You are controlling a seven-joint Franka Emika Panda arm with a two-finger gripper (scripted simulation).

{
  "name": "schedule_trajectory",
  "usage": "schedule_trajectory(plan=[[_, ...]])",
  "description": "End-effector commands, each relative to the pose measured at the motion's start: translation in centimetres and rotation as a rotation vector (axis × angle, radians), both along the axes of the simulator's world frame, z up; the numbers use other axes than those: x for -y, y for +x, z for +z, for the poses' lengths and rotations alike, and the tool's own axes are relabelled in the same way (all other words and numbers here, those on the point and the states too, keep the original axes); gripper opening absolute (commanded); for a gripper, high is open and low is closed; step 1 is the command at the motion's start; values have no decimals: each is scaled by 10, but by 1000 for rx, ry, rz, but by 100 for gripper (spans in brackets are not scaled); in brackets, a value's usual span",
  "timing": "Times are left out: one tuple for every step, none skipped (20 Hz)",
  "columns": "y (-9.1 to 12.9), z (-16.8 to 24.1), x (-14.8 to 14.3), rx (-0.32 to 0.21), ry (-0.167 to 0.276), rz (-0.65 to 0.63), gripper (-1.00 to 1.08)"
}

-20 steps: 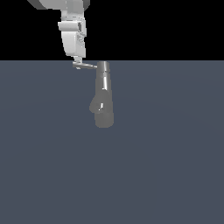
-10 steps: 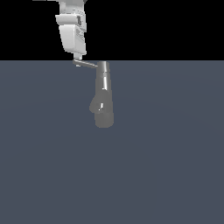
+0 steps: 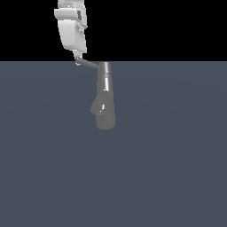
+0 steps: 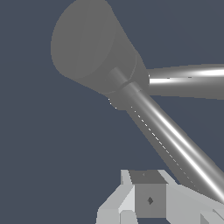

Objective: Turn on the faucet by rotating a designated handle.

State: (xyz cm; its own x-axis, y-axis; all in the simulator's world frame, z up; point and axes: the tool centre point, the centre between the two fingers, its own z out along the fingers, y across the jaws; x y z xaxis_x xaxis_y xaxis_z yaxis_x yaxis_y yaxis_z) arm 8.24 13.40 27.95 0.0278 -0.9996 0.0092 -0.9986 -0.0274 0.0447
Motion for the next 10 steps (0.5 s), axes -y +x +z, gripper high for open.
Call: schedule_trajectory(plan=[[-6,1,9,-5,-3,-5,-100],[-8,2,11,-6,-3,-5,-100],[-10,3,13,-6,-3,-4,-100],[-13,4,15,-6,-3,-4,-100],[-15,5,17,-7,-3,-3,-100],[-17,6,19,-7,-3,-3,-100],[-19,6,21,-8,-3,-3,-100],[-22,8,23,-8,-3,-3,-100],[-24,8,25,-9,-3,-2,-100],[-26,9,27,-10,-3,-1,-100]])
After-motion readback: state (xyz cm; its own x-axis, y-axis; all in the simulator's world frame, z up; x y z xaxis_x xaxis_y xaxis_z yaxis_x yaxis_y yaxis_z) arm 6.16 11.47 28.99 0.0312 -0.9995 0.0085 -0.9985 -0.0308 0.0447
